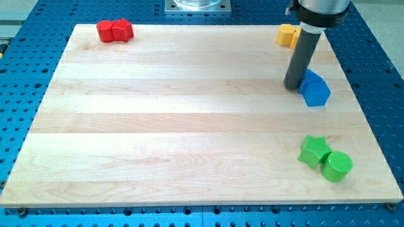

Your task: Separate the yellow blocks from each other

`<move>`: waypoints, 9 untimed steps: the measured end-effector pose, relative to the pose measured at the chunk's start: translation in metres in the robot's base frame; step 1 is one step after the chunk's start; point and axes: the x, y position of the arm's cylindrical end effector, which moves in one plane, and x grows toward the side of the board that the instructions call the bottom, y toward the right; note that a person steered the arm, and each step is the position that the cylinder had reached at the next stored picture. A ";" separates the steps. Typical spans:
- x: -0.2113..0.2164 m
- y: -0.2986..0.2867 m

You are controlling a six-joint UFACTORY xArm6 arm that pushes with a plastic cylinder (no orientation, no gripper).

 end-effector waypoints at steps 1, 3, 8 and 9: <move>-0.009 0.001; -0.021 0.004; -0.142 0.000; -0.101 -0.095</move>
